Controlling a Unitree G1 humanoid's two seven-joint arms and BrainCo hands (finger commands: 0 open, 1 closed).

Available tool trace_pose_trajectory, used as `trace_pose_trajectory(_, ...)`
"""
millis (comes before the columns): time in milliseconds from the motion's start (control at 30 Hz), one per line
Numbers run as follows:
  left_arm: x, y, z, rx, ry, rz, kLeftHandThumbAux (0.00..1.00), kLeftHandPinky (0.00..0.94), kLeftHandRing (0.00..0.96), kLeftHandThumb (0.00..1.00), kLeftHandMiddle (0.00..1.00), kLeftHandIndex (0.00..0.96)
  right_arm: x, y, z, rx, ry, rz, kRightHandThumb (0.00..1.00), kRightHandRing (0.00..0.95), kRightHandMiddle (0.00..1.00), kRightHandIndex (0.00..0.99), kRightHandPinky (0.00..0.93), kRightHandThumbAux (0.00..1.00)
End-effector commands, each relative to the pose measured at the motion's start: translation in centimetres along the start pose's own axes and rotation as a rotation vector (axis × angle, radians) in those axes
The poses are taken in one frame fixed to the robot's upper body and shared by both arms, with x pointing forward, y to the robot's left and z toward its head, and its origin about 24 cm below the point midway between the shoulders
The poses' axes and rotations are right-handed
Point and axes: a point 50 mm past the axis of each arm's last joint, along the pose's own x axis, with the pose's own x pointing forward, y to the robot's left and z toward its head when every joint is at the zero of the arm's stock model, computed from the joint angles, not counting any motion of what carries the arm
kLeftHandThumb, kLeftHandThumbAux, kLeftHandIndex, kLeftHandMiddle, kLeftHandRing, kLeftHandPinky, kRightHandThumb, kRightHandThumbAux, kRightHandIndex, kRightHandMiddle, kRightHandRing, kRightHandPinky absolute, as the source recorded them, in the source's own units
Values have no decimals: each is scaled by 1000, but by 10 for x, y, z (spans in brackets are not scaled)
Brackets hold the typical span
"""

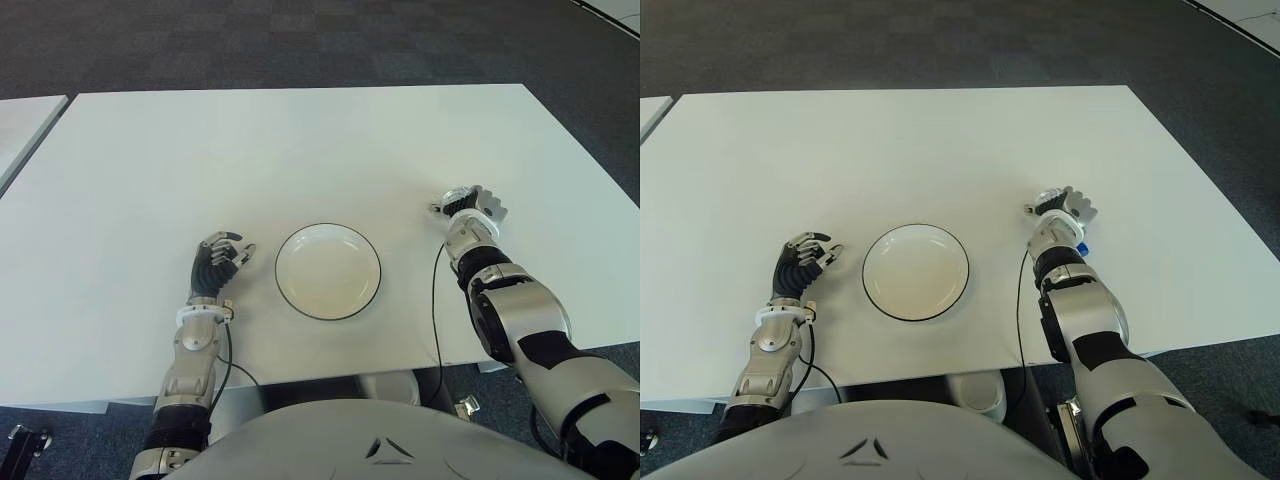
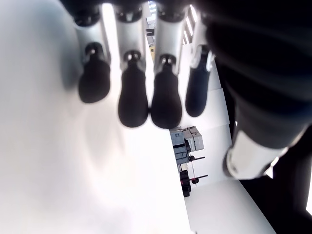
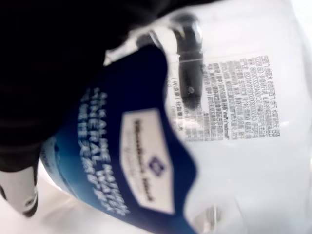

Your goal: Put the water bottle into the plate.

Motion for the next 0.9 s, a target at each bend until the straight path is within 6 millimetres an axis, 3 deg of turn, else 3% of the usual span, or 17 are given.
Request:
trace_pose_trajectory(33, -6, 0, -12, -3, 75, -11, 714, 686, 700, 707, 726, 437, -26, 62, -42, -9, 141, 267, 621, 368, 407, 442, 424, 699)
trace_pose_trajectory(100, -6, 0, -12, -7, 74, -10, 715, 684, 697, 707, 725, 437, -25, 63, -43, 3, 144, 269, 661, 522, 533, 437, 579, 712)
trace_pose_trajectory(267, -6, 0, -12, -11, 74, -9, 715, 686, 696, 707, 724, 437, -24, 62, -44, 33, 143, 265, 683, 686, 671, 434, 752, 721)
trace_pose_trajectory(467, -6, 0, -12, -8, 70, -1, 716, 686, 696, 707, 724, 437, -23, 60, -43, 67, 124, 235, 686, 754, 742, 433, 800, 725)
trace_pose_trajectory(733, -7, -1, -11, -13, 65, -5, 716, 674, 686, 707, 712, 437, -23, 56, -39, 145, 80, 141, 689, 760, 751, 433, 788, 726)
trace_pose_trajectory(900, -7, -1, -11, -17, 65, -6, 716, 684, 690, 707, 715, 436, -25, 53, -40, 268, 18, -29, 692, 769, 768, 435, 798, 726)
